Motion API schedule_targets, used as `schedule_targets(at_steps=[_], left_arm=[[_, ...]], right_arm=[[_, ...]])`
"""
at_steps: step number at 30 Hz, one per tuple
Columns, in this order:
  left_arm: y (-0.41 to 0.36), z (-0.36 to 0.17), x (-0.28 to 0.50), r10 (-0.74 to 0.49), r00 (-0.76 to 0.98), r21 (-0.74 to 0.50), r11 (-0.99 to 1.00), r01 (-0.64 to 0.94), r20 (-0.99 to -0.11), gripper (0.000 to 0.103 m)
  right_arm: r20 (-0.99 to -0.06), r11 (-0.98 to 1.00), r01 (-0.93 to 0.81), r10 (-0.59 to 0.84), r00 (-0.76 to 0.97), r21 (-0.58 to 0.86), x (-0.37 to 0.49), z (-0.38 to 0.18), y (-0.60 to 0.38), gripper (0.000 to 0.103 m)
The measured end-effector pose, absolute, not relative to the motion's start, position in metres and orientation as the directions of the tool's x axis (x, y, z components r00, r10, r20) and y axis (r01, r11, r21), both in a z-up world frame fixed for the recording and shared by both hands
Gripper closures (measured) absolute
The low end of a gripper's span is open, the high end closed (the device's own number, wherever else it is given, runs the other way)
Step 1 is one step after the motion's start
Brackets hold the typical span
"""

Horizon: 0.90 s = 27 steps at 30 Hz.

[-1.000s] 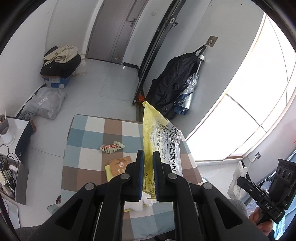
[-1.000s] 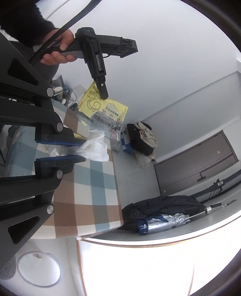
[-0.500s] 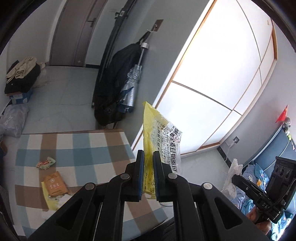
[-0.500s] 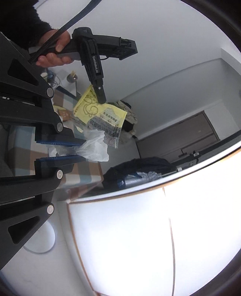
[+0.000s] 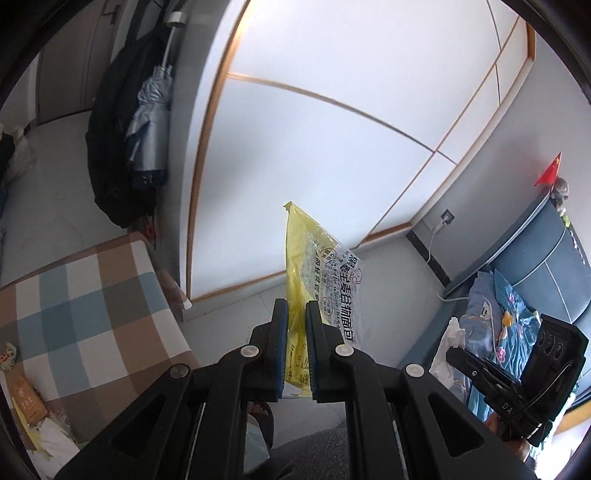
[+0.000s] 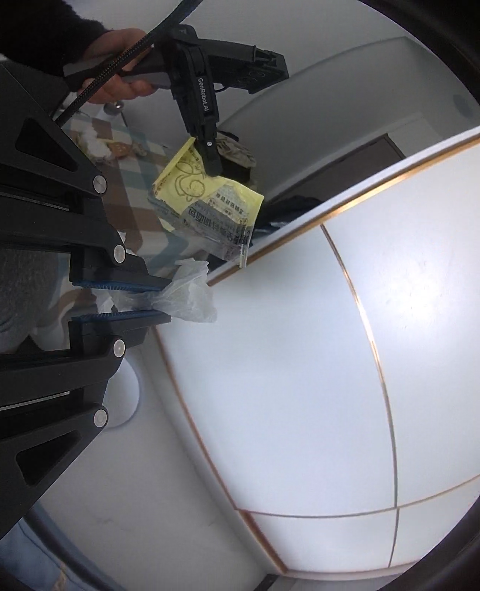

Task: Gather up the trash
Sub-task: 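Carry the yellow bag and white plastic bag in both grippers over the white bin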

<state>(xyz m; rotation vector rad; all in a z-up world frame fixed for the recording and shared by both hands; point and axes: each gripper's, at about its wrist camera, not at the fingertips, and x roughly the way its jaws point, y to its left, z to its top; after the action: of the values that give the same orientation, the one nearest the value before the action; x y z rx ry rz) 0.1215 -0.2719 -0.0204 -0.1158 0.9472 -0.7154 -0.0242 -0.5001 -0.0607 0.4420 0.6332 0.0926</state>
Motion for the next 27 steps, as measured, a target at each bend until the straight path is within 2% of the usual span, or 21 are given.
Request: schedule_targets(at_steps=[5,13,15,21,27], left_arm=[[-0.315,-0.060,0.136,-0.572,0.273,-0.378,0.762,0.526,-0.773,0.097],[-0.368,-0.116,0.151,-0.483,0.152,-0.348,0.783,0.515,-0.862,0.097],[-0.379,-0.128,0.157,-0.412,0.162,-0.284,0.816,0.504,-0.897,0.097],[-0.403,-0.166,0.173,-0.348,0.097,-0.264,0.840,0.473,-0.933,0.097],[-0.408,-0.180,0.181,-0.317,0.047,-0.262,0.851,0.456,-0.947,0.098]], right_arm=[[-0.623,0.886,0.140,0.192,0.758,0.443,-0.014,-0.105,-0.526,0.094],[-0.713,0.813,0.252,0.259,0.652,0.525,0.014,-0.191,-0.556,0.094],[-0.734,0.795,0.279,0.281,0.618,0.539,0.025,-0.212,-0.557,0.094],[-0.761,0.753,0.318,0.351,0.546,0.576,0.060,-0.260,-0.552,0.093],[-0.766,0.717,0.347,0.404,0.501,0.605,0.076,-0.297,-0.559,0.091]])
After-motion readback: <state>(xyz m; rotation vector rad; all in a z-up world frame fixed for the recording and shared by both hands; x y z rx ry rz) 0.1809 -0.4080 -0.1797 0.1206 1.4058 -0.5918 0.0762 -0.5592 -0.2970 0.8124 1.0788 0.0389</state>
